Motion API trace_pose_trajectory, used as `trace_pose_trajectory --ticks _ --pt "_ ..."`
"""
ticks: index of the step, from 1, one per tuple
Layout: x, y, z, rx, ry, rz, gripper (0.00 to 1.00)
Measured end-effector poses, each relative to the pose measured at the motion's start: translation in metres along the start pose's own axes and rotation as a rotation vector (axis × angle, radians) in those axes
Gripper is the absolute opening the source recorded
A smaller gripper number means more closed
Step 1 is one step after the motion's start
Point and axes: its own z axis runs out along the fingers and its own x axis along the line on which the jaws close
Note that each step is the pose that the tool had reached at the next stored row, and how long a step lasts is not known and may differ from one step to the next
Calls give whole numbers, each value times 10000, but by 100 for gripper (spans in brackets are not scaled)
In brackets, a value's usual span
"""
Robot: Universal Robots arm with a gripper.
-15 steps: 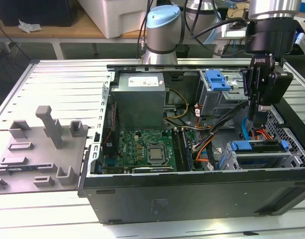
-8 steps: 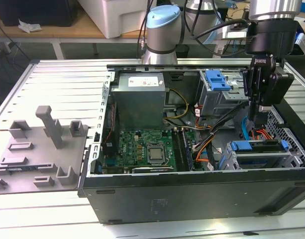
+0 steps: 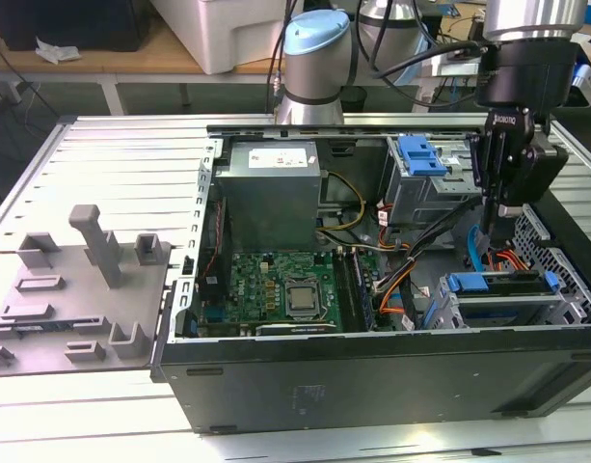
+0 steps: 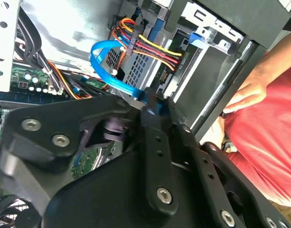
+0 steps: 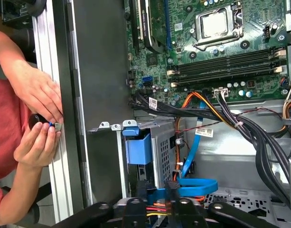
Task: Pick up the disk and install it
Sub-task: 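Insert the second disk wire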
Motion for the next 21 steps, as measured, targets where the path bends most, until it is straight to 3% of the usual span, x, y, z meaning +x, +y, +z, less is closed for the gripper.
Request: trace_pose_trajectory --ticks 2,9,15,18,19,21 --pt "3 1 1 0 -7 -2 16" --pt "16 2 6 -2 -28 -1 16" --pt "83 -5 20 -9 -100 0 16" --pt "140 -11 48 -29 -286 1 16" --pt "167 -13 60 -43 -423 2 16" --pt "199 -17 66 -61 -612 4 16"
